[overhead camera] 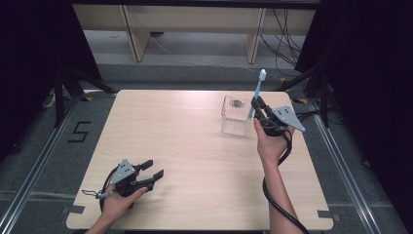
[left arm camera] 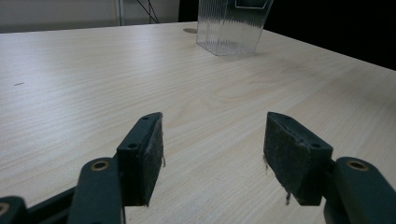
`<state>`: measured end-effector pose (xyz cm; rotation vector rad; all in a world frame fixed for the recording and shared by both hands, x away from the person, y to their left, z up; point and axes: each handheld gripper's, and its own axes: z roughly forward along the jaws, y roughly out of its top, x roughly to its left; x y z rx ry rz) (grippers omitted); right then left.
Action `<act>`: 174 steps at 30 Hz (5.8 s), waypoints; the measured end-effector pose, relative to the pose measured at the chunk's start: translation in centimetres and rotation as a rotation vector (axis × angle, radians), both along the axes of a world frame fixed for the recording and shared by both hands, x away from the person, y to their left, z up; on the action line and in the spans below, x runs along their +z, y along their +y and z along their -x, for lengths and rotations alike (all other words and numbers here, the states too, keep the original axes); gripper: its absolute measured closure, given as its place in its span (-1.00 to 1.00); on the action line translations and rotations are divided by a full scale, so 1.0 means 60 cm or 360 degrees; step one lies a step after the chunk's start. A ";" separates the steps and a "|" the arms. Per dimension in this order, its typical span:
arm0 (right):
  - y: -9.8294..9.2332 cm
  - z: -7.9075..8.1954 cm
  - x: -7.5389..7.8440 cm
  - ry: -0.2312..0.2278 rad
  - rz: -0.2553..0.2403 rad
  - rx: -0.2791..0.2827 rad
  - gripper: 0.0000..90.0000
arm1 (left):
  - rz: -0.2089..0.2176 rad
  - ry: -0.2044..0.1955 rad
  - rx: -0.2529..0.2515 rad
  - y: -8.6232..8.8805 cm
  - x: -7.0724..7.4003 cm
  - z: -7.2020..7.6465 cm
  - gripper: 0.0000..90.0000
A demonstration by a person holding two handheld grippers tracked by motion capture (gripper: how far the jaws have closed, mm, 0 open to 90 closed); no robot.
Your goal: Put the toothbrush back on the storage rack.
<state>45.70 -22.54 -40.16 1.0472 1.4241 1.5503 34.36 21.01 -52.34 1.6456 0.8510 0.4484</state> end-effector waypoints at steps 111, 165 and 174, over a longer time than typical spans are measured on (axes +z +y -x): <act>-0.004 -0.044 -0.088 0.0294 0.0188 -0.0095 0.75 | -0.0036 0.0018 -0.0003 0.000 0.002 0.001 -0.17; -0.005 -0.050 -0.104 0.0391 0.0268 -0.0120 0.69 | -0.0033 0.0020 -0.0003 0.000 0.002 0.000 -0.17; -0.005 -0.049 -0.105 0.0436 0.0230 -0.0127 0.53 | -0.0033 0.0019 -0.0004 0.000 0.002 0.000 -0.17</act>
